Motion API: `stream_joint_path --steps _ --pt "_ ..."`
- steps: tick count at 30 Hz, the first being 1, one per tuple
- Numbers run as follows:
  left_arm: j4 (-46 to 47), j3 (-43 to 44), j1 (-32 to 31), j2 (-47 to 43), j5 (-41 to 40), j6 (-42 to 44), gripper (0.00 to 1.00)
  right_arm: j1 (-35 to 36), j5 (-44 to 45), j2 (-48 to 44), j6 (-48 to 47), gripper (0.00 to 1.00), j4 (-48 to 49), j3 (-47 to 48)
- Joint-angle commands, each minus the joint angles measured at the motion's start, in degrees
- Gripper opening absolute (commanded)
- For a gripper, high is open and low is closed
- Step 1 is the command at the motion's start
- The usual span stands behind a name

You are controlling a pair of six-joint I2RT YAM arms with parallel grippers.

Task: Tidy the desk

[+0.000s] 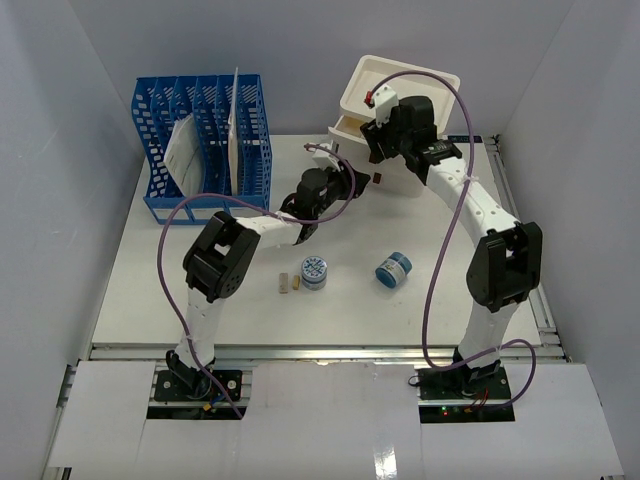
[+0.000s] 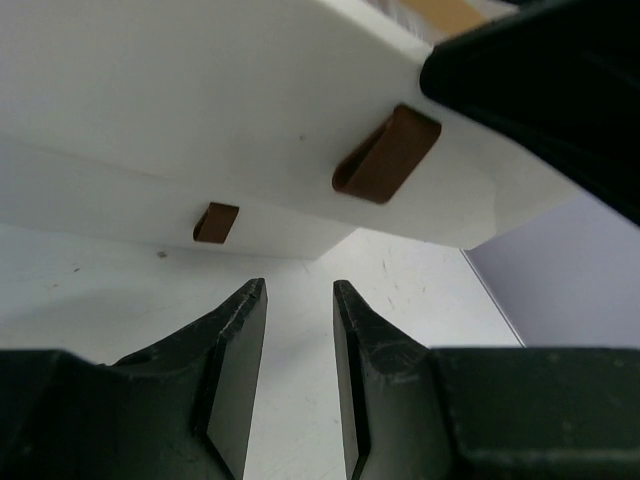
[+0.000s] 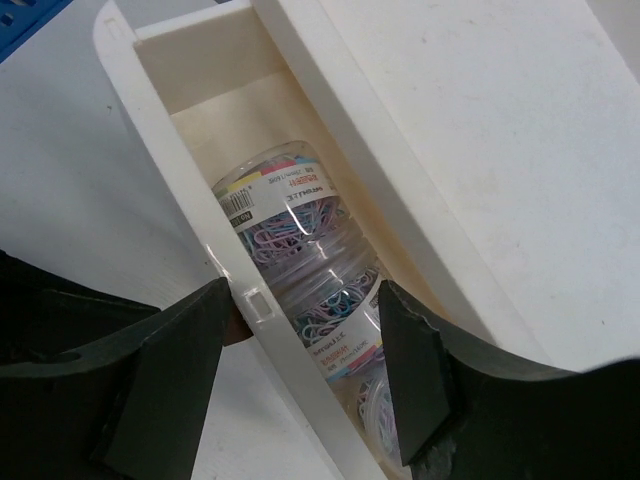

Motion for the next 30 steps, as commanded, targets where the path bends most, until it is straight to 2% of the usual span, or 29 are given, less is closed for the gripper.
stream_joint_path --steps 1,6,14,18,24,30 --pt "2.63 -0.84 0.49 -5.44 1.18 1.28 0.44 -1.24 3.89 2.32 -2.94 0.64 5.32 4.91" --pt "3.35 -0.91 0.52 -5.31 2.03 1.78 0.43 -1.66 3.54 3.39 -4.14 0.58 5.52 5.80" --pt "4.74 -2.82 0.53 -7.03 2.41 2.34 0.44 -2.12 -1.97 -5.07 -1.87 0.59 10.34 -0.91" --pt "4.96 -3.07 0.53 -7.16 2.64 2.28 0.44 -2.21 -0.55 -6.88 -0.75 0.60 12.85 -2.57" --pt "4.96 -4.03 0.53 -8.01 3.02 2.14 0.44 -2.35 2.58 -1.90 -3.00 0.67 12.22 1.89" --pt "4.74 -6.04 0.53 -9.90 3.21 3.52 0.44 -3.24 1.48 3.04 -4.72 0.64 9.78 5.85"
